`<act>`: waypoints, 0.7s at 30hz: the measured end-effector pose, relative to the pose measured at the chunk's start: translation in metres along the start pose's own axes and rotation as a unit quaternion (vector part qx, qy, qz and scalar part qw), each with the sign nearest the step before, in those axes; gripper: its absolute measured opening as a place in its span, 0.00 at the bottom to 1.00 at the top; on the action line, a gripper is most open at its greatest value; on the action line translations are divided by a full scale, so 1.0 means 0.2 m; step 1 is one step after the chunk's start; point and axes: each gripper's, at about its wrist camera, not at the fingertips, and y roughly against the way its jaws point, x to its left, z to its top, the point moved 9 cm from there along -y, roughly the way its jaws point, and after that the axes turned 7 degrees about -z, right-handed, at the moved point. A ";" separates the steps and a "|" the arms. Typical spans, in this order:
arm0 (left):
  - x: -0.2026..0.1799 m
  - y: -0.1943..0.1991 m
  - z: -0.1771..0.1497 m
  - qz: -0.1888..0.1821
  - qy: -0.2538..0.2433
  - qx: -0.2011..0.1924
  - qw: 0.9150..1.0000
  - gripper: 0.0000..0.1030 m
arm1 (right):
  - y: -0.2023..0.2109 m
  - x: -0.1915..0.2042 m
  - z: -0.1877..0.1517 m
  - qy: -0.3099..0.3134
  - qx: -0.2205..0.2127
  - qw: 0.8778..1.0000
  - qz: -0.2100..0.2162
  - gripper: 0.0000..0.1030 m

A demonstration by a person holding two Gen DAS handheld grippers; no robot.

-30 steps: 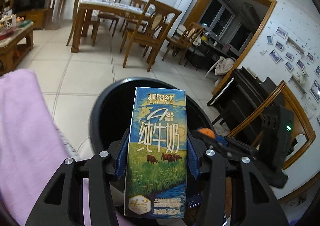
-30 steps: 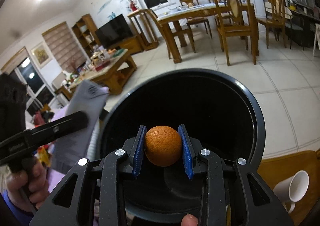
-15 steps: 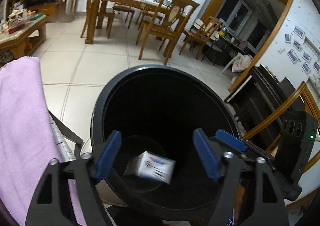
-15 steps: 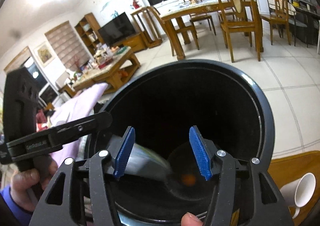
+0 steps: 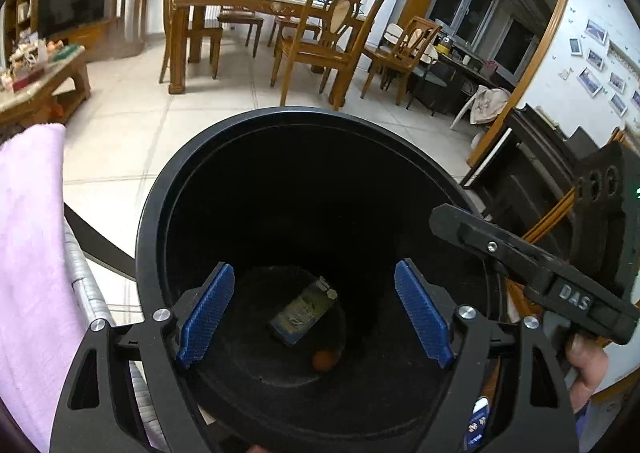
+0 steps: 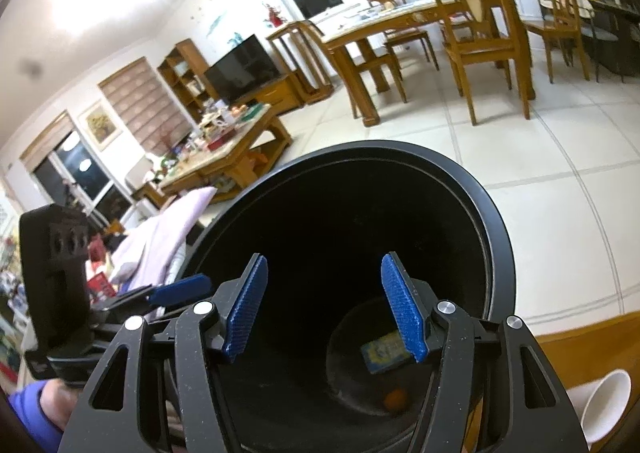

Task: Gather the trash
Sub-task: 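Carry carton and orange to the black bin and open both tools to drop them, then move both tools back over the table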

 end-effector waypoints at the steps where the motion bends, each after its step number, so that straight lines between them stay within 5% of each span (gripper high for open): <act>1: 0.00 0.00 0.00 -0.001 -0.001 -0.004 1.000 0.80 | -0.01 0.00 0.01 0.003 0.000 1.000 -0.001 0.59; 7: 0.00 0.05 0.02 0.003 0.012 -0.030 0.999 0.82 | -0.05 0.05 -0.03 -0.021 0.018 0.999 0.045 0.58; 16: -0.02 0.13 -0.07 0.003 0.011 0.023 1.000 0.85 | -0.07 0.18 -0.06 -0.013 0.029 0.996 0.084 0.58; 21: -0.04 0.38 -0.10 -0.017 0.017 -0.020 1.000 0.85 | -0.05 0.21 -0.03 -0.016 0.011 0.996 0.087 0.79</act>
